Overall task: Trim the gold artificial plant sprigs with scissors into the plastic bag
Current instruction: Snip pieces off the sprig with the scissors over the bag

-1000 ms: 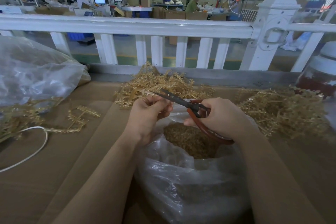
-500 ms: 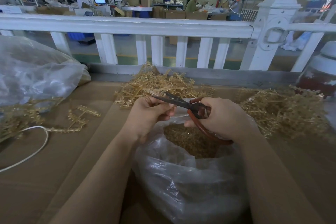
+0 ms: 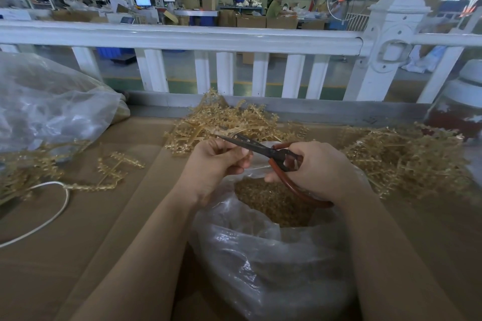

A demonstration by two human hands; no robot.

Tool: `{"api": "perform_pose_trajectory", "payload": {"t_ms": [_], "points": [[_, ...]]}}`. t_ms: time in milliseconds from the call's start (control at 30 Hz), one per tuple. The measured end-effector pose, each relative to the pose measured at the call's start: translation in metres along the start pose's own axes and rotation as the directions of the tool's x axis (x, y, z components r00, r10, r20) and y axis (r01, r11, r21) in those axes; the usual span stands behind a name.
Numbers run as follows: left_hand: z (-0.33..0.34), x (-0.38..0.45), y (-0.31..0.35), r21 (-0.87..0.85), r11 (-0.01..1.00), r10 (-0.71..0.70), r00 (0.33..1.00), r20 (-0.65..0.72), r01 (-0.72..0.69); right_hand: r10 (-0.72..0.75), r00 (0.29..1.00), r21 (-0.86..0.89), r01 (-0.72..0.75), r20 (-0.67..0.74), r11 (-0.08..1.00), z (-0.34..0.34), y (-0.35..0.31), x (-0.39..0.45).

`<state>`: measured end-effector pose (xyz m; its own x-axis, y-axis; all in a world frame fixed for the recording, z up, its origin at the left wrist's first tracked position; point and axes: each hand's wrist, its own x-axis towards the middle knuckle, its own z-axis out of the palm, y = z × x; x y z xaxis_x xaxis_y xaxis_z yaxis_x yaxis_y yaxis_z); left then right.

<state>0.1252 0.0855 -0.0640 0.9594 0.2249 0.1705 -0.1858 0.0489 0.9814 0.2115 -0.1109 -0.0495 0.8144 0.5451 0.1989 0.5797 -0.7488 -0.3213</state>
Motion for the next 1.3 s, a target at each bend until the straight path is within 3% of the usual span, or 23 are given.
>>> {"api": "perform_pose_trajectory", "payload": {"t_ms": [333, 600, 1067, 1300], "points": [[0.0042, -0.0001, 0.0008, -0.094, 0.995, -0.025, 1.0, -0.013, 0.024, -0.01, 1.0, 0.04, 0.01, -0.008, 0.999, 0.0005, 0.0041, -0.0002], [0.0033, -0.0012, 0.002, -0.001, 1.0, 0.014, 0.998, 0.057, -0.014, -0.048, 0.999, 0.097, 0.049, -0.011, 0.994, -0.0011, -0.0002, -0.0045], [0.0039, -0.0022, 0.0025, -0.008, 0.999, 0.036, 0.983, 0.181, -0.035, -0.074, 0.997, 0.23, 0.067, 0.024, 0.971, 0.0045, 0.0025, -0.0011], [0.0042, -0.0013, -0.0007, -0.019, 1.0, 0.025, 0.99, 0.141, -0.023, -0.103, 0.994, 0.204, 0.095, 0.029, 0.974, 0.0036, -0.0016, -0.0019]]}}
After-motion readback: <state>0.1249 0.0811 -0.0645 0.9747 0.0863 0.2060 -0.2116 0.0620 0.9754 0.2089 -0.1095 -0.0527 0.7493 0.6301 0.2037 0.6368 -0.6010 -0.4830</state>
